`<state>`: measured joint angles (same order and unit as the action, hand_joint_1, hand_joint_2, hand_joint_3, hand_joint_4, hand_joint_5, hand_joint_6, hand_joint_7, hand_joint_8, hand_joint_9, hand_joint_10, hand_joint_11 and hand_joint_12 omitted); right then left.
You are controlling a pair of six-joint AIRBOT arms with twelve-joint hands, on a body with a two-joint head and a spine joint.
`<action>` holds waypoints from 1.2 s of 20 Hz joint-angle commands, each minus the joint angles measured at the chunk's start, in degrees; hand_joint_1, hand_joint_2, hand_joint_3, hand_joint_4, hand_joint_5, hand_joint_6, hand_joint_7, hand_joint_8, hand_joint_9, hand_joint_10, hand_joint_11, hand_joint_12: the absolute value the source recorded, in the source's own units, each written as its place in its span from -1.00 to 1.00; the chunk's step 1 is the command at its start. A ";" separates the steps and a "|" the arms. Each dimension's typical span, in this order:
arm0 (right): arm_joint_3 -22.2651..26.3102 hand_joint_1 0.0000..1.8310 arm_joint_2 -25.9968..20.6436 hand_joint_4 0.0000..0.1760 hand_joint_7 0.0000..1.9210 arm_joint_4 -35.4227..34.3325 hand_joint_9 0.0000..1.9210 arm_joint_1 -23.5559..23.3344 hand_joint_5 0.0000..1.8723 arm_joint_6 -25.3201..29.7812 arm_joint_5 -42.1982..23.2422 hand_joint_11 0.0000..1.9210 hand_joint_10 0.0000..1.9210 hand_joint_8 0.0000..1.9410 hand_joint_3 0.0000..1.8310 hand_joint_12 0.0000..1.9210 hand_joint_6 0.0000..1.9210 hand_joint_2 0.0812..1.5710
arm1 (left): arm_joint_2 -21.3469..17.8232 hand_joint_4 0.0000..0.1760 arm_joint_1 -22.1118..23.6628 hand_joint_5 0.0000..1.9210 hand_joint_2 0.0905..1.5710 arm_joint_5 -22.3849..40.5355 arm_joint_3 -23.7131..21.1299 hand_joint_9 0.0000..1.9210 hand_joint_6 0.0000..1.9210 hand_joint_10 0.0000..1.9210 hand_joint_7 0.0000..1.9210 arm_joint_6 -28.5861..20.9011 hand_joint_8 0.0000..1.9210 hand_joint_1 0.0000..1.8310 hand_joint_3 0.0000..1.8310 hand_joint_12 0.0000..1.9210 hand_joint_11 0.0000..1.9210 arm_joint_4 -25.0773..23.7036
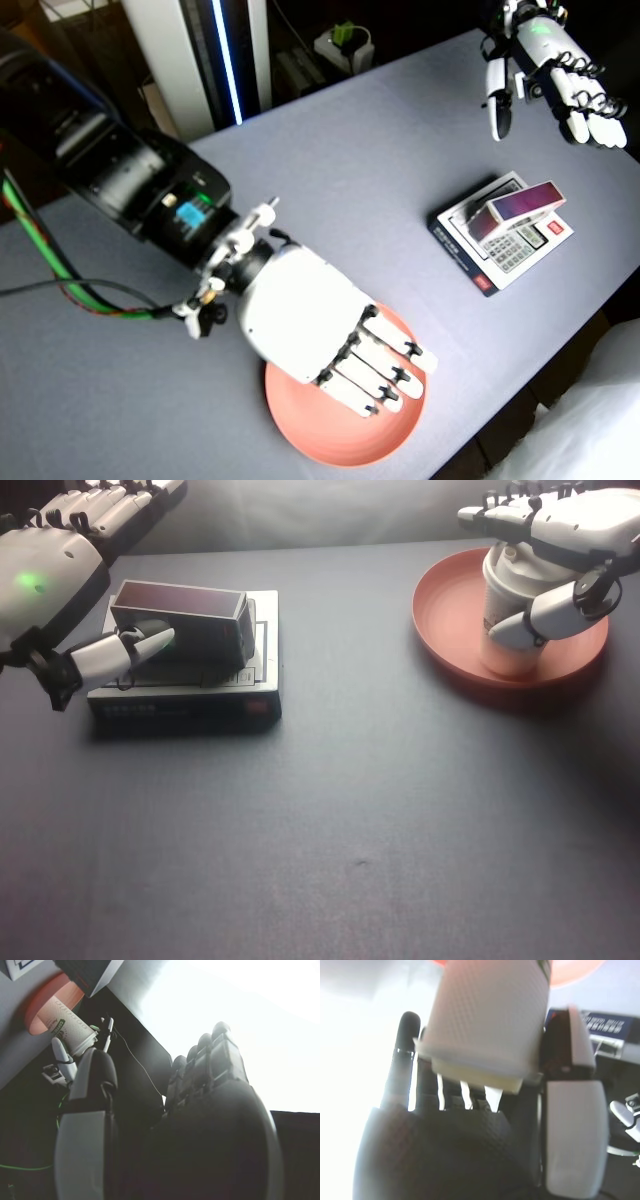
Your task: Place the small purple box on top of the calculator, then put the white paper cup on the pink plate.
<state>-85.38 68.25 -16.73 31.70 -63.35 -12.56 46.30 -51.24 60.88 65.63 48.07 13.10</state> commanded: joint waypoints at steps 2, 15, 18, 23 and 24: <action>-0.08 -0.20 0.08 -0.04 -1.00 0.16 -1.00 -0.85 -1.00 -0.77 -5.16 -1.00 -1.00 -1.00 -1.00 0.16 -1.00 0.19 | 0.27 -0.93 0.45 -0.95 0.56 7.43 -0.02 -1.00 -1.00 -1.00 -1.00 -0.16 -1.00 0.09 -0.99 -0.98 -0.97 -0.05; 13.32 -0.65 -10.65 -0.38 -1.00 0.52 -1.00 -3.40 -1.00 -5.70 -15.97 -1.00 -1.00 -1.00 -1.00 0.96 -1.00 0.13 | -0.19 -0.95 -1.74 -0.94 0.56 10.07 -0.86 -1.00 -1.00 -1.00 -1.00 -1.52 -1.00 0.14 -1.00 -0.99 -0.98 0.62; 20.00 -0.76 -17.97 -0.38 -1.00 0.64 -1.00 -0.72 -1.00 -5.64 -22.89 -1.00 -1.00 -1.00 -0.92 1.00 -1.00 0.37 | -0.69 -0.93 -3.04 -0.95 0.58 12.44 -1.90 -1.00 -1.00 -1.00 -1.00 -1.68 -1.00 0.07 -0.99 -0.97 -0.96 0.76; 29.18 -0.73 -26.12 -0.90 -1.00 5.70 -1.00 7.24 -1.00 1.27 -39.22 -1.00 -1.00 -1.00 -0.96 -0.99 -1.00 0.44 | -1.63 -1.00 -5.84 -0.95 0.62 18.04 -3.56 -1.00 -1.00 -1.00 -1.00 -3.24 -1.00 0.09 -0.99 -1.00 -1.00 1.15; 30.70 -0.68 -27.24 -1.00 -1.00 6.21 -1.00 9.17 -1.00 1.89 -42.65 -1.00 -1.00 -1.00 -0.96 -1.00 -1.00 0.44 | -1.88 -1.00 -6.22 -0.96 0.62 19.26 -4.03 -1.00 -1.00 -1.00 -1.00 -3.24 -1.00 0.17 -0.99 -1.00 -1.00 1.15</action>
<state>-54.19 40.80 -10.59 42.30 -61.67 -45.67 44.71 -58.19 72.14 61.47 44.84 14.63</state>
